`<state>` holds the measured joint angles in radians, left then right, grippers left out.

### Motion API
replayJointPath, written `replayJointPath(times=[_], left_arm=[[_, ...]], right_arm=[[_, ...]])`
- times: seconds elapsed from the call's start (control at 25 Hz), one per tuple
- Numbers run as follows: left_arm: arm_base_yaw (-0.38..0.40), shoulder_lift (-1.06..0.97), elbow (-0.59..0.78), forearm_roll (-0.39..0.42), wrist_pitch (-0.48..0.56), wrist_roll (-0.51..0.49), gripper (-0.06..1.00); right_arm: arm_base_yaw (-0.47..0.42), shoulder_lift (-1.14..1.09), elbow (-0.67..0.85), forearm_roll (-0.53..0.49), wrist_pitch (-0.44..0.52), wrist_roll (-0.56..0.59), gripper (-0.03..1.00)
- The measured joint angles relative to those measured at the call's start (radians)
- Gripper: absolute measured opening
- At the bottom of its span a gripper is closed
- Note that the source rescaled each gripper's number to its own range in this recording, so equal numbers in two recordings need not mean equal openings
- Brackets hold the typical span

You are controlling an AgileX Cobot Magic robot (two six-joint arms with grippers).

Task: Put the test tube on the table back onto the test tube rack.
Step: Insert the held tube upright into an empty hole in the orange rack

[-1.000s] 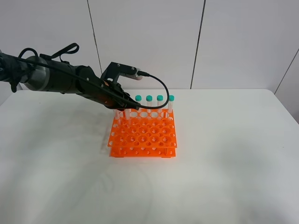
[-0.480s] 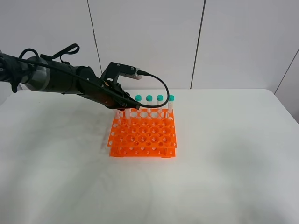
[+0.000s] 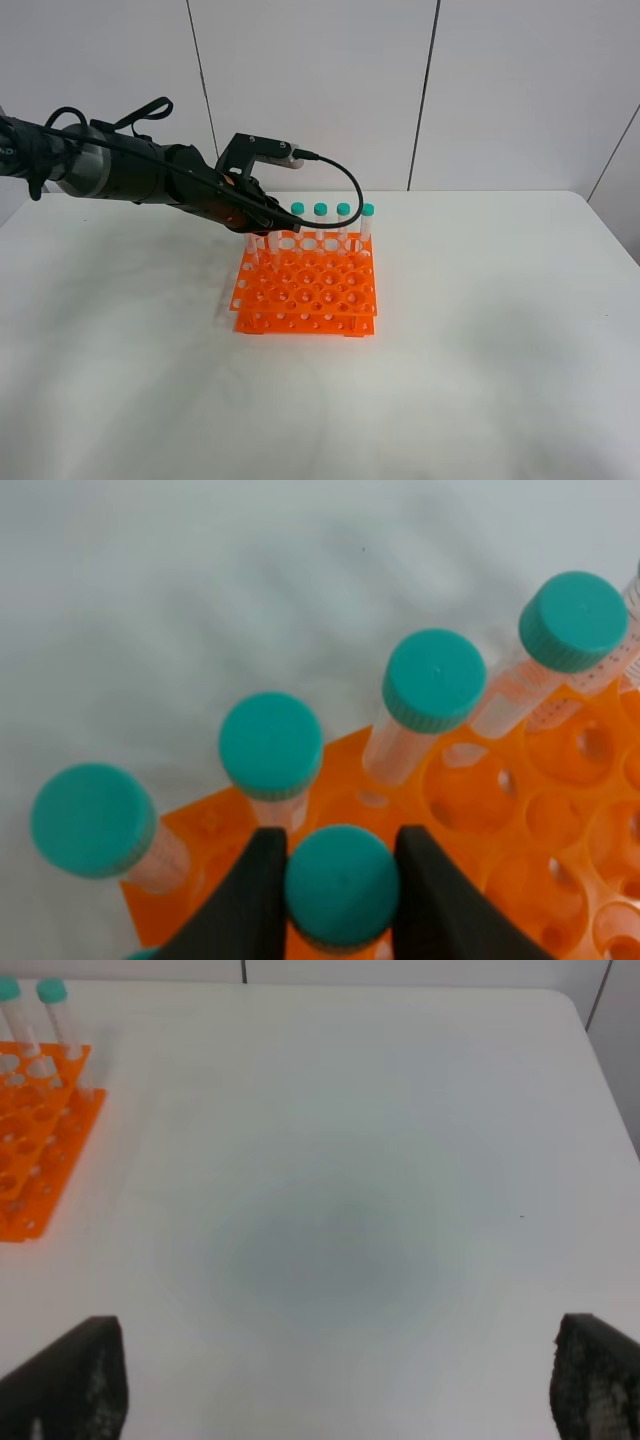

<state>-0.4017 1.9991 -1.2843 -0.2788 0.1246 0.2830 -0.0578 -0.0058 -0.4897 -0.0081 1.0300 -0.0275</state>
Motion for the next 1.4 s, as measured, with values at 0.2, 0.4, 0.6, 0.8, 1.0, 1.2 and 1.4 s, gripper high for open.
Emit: replayJointPath(times=[0.2,0.4,0.6,0.8,1.0,1.2,1.4], left_arm=[[0.000,-0.017,0.028,0.000,-0.003,-0.002,0.00],[-0.005,-0.018,0.048,-0.003,-0.019,-0.002,0.00],[-0.007,-0.018,0.048,-0.005,-0.020,-0.002,0.00],[-0.007,-0.018,0.048,-0.005,-0.020,-0.002,0.00],[-0.007,-0.018,0.048,-0.005,-0.021,-0.002,0.00],[-0.008,-0.017,0.055,-0.008,-0.012,-0.003,0.46],[-0.012,-0.017,0.057,-0.009,-0.012,-0.003,0.76]], right_arm=[[0.000,0.000,0.000,0.000,0.000,0.000,0.91],[0.000,0.000,0.000,0.001,0.000,0.000,0.91],[0.000,0.000,0.000,0.001,0.000,0.000,0.91],[0.000,0.000,0.000,0.001,0.000,0.000,0.91],[0.000,0.000,0.000,0.001,0.000,0.000,0.91],[0.000,0.000,0.000,0.001,0.000,0.000,0.91],[0.000,0.000,0.000,0.001,0.000,0.000,0.91]])
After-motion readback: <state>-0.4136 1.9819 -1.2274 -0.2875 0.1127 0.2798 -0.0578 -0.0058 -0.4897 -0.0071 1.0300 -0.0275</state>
